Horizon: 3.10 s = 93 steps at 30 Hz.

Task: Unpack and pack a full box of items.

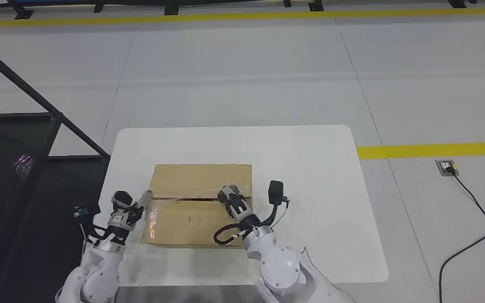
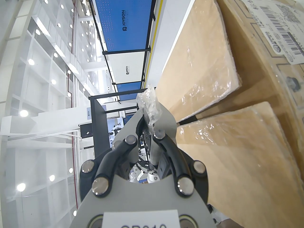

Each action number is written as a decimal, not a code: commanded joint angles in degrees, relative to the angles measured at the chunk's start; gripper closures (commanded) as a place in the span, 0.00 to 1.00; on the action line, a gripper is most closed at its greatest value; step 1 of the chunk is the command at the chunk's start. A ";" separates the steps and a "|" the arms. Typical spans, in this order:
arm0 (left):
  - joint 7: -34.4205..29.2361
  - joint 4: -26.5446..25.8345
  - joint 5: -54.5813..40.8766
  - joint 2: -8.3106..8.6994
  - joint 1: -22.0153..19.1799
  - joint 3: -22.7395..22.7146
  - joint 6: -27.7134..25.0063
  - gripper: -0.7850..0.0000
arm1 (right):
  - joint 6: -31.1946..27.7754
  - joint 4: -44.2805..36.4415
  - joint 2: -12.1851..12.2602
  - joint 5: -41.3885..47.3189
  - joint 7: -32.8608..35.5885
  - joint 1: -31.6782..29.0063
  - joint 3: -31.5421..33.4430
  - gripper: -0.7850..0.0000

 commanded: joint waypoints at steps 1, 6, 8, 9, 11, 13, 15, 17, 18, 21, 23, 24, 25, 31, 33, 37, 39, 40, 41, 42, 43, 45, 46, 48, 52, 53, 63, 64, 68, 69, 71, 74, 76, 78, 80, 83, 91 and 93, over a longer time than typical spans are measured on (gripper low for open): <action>-0.18 -0.77 -0.30 0.02 0.49 0.08 -0.18 0.00 | 0.00 0.00 0.00 0.00 0.00 0.00 0.00 1.00; -1.22 -1.90 -0.07 0.11 1.20 0.35 0.41 0.00 | 0.00 0.00 0.00 0.00 0.00 0.00 0.00 1.00; -1.83 -1.63 0.01 0.13 1.06 0.61 1.00 0.00 | 0.00 0.00 0.00 0.00 0.00 0.00 0.00 1.00; -2.26 -1.42 0.12 0.14 0.90 0.75 1.37 0.00 | 0.00 0.00 0.00 0.00 0.00 0.00 0.00 1.00; -2.98 -0.98 0.00 0.15 0.51 1.04 1.94 0.00 | 0.00 0.00 0.00 0.00 0.00 0.00 0.00 1.00; -3.47 -0.57 0.12 0.16 0.10 1.34 2.54 0.00 | 0.00 0.00 0.00 0.00 0.00 0.00 0.00 1.00; -3.62 -0.28 0.14 0.17 -0.23 1.58 2.98 0.00 | 0.00 0.00 0.00 0.00 0.00 0.00 0.00 1.00; -3.50 -0.53 -0.75 0.12 -0.30 1.85 2.98 0.00 | 0.00 0.00 0.00 0.00 0.00 0.00 0.00 1.00; -3.72 -0.75 -1.67 0.09 -0.20 1.89 2.93 0.00 | 0.00 0.00 0.00 0.00 0.00 0.00 0.00 1.00; -5.17 -1.74 -3.65 0.15 0.15 1.55 3.10 0.00 | 0.00 0.00 0.00 0.00 0.00 0.00 0.00 1.00; -6.03 -2.20 -4.12 0.21 0.26 1.37 3.72 0.00 | 0.00 0.00 0.00 0.00 0.00 0.00 0.00 1.00; -6.47 -2.29 -4.22 0.24 0.18 1.28 4.12 0.00 | 0.00 0.00 0.00 0.00 0.00 0.00 0.00 0.92; -6.83 -2.32 -4.27 0.27 0.10 1.26 4.45 0.00 | 0.00 0.00 0.00 0.00 0.00 0.00 0.00 0.74; -9.05 -2.66 -4.23 0.44 -0.21 1.31 6.02 0.00 | 0.00 0.00 0.00 0.00 0.00 0.00 0.00 0.00; -9.43 -2.69 -4.20 0.49 -0.26 1.38 6.24 0.00 | 0.00 0.00 0.00 0.00 0.00 0.00 0.00 0.00; -9.88 -2.67 -4.36 0.57 -0.38 1.48 6.51 0.00 | 0.00 0.00 0.00 0.00 0.00 0.00 0.00 0.00; -10.26 -2.66 -4.37 0.61 -0.44 1.57 6.67 0.00 | 0.00 0.00 0.00 0.00 0.00 0.00 0.00 0.00; -10.35 -2.62 -4.30 0.63 -0.47 1.60 6.82 0.00 | 0.00 0.00 0.00 0.00 0.00 0.00 0.00 0.00; -10.51 -2.60 -4.18 0.65 -0.49 1.68 6.91 0.00 | 0.00 0.00 0.00 0.00 0.00 0.00 0.00 0.00; -10.59 -2.56 -4.20 0.67 -0.52 1.74 6.98 0.00 | 0.00 0.00 0.00 0.00 0.00 0.00 0.00 0.00; -10.68 -2.51 -4.10 0.69 -0.53 1.79 7.05 0.00 | 0.00 0.00 0.00 0.00 0.00 0.00 0.00 0.00; -10.84 -2.47 -4.03 0.73 -0.58 1.87 7.24 0.00 | 0.00 0.00 0.00 0.00 0.00 0.00 0.00 0.00; -10.95 -2.41 -4.05 0.74 -0.59 1.89 7.36 0.00 | 0.00 0.00 0.00 0.00 0.00 0.00 0.00 0.00; -11.04 -2.33 -4.02 0.78 -0.67 1.93 7.50 0.00 | -0.36 -0.16 0.02 -0.34 0.10 -0.43 0.21 0.00; -11.24 -1.95 -3.84 0.86 -0.88 2.05 7.91 0.00 | -0.07 -1.26 0.06 -2.59 -0.09 -1.78 1.30 0.00; -11.29 -1.86 -3.72 0.88 -0.92 2.10 7.94 0.00 | 0.19 -1.57 0.04 -3.04 -0.29 -2.05 1.58 0.00; -11.32 -1.68 -3.41 1.06 -1.07 2.34 8.44 0.00 | 4.44 -2.65 -0.40 -5.64 1.05 -2.82 3.33 0.00; -11.32 -1.66 -3.47 1.07 -1.05 2.36 8.54 0.00 | 4.72 -2.55 -0.49 -5.80 1.17 -2.74 3.34 0.00; -11.41 -1.61 -3.18 1.16 -0.92 2.32 8.77 0.00 | 5.39 -2.33 -0.90 -6.49 1.30 -2.52 3.35 0.00; -11.38 -1.61 -3.10 1.18 -0.91 2.32 8.83 0.00 | 5.50 -2.29 -0.99 -6.63 1.42 -2.49 3.37 0.00; -10.75 -1.97 -3.34 1.20 -0.69 2.26 8.39 0.00 | 5.66 -2.25 -1.17 -6.96 1.50 -2.48 3.43 0.00; -10.14 -3.78 -4.99 1.28 0.46 1.42 7.41 0.00 | 5.84 -2.22 -1.43 -7.35 1.73 -2.51 3.51 0.00; -10.84 -5.61 -7.83 1.36 1.56 0.35 6.56 0.00 | 5.94 -2.21 -1.60 -7.58 1.87 -2.56 3.57 0.00; -11.43 -7.80 -10.00 1.53 2.81 -1.20 5.71 0.00 | 6.05 -2.18 -1.76 -7.85 2.04 -2.60 3.66 0.00; -11.92 -10.10 -12.47 1.68 4.23 -2.85 4.85 0.00 | 6.06 -2.15 -1.91 -7.98 2.28 -2.66 3.79 0.00; -12.54 -13.27 -16.17 1.84 6.41 -4.97 3.61 0.00 | 5.81 -2.08 -2.12 -8.27 2.67 -2.76 4.03 0.00; -24.59 -21.62 -47.83 1.99 11.90 -6.87 -0.73 0.00 | 5.47 -2.09 -2.62 -9.12 3.56 -3.30 4.63 0.00; -30.54 -22.60 -56.05 2.24 11.80 -6.96 1.83 0.00 | 5.48 -2.05 -2.73 -9.30 3.79 -3.43 4.81 0.00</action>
